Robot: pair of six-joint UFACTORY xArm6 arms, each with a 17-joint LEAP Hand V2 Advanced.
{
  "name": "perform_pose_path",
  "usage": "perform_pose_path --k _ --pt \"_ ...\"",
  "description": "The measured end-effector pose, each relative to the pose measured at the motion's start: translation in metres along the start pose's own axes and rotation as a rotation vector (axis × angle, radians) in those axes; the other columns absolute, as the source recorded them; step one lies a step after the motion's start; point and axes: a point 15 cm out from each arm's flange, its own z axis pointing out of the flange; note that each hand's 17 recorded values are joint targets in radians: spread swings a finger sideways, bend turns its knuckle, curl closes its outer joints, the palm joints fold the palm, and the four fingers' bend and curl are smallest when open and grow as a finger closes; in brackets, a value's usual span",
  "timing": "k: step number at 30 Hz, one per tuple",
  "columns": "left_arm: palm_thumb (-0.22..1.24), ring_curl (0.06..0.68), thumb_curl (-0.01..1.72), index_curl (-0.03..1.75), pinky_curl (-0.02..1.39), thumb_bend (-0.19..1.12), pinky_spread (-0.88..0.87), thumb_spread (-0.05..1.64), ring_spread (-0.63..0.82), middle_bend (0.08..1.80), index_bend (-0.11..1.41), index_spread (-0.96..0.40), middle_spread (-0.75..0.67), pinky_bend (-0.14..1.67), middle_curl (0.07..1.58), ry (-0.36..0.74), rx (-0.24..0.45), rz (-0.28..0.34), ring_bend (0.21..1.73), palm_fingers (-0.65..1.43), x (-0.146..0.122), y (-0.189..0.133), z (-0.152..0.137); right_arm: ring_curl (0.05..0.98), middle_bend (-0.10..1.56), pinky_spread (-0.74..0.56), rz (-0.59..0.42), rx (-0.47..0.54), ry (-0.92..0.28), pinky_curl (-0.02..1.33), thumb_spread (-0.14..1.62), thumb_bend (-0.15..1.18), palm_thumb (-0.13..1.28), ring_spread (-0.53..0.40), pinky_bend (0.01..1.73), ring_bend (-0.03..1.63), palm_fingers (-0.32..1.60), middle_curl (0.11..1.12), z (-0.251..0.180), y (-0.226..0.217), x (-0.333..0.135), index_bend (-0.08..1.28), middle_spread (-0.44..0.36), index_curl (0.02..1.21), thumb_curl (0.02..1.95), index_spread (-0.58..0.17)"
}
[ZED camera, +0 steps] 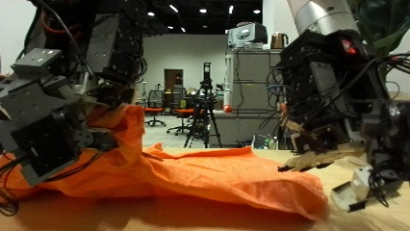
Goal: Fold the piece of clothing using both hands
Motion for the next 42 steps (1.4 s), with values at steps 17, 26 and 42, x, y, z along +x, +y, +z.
perform_pose_path --k 17,26,42 --pt "0.87 0.537 0.73 1.42 0.62 -0.01 -0.64 1.01 -0.45 0.81 0.19 -0.69 -0.62 1.18 1.18 0.000 -0.013 -0.008 1.35 0.97 -0.003 0.008 -0.016 0.294 0.23 -0.03 0.038 0.079 0.063 0.28 0.95 -0.02 0.70 -0.062 0.22 0.44 0.48 0.38 0.026 -0.055 -0.005 0.18 -0.023 0.34 0.33 -0.208" --pt "0.87 0.532 0.74 1.50 0.62 -0.01 -0.64 1.01 -0.45 0.79 0.18 -0.66 -0.63 1.18 1.20 -0.001 -0.024 -0.001 1.35 0.98 -0.005 0.012 -0.020 0.438 0.40 -0.50 0.080 0.140 0.094 0.39 0.98 0.00 0.87 -0.274 0.58 0.79 1.24 0.50 0.015 -0.066 0.000 0.35 -0.160 0.44 0.37 -0.341" --pt "0.86 0.530 0.75 1.57 0.61 -0.01 -0.64 1.00 -0.46 0.78 0.17 -0.59 -0.64 1.17 1.21 0.024 -0.100 0.065 1.35 0.98 -0.007 0.043 -0.030 0.700 1.19 -0.35 0.069 -0.022 0.082 0.76 1.21 0.09 1.14 -0.255 1.16 1.25 1.13 0.82 -0.003 -0.004 -0.004 1.01 -0.152 0.80 0.50 -0.304"
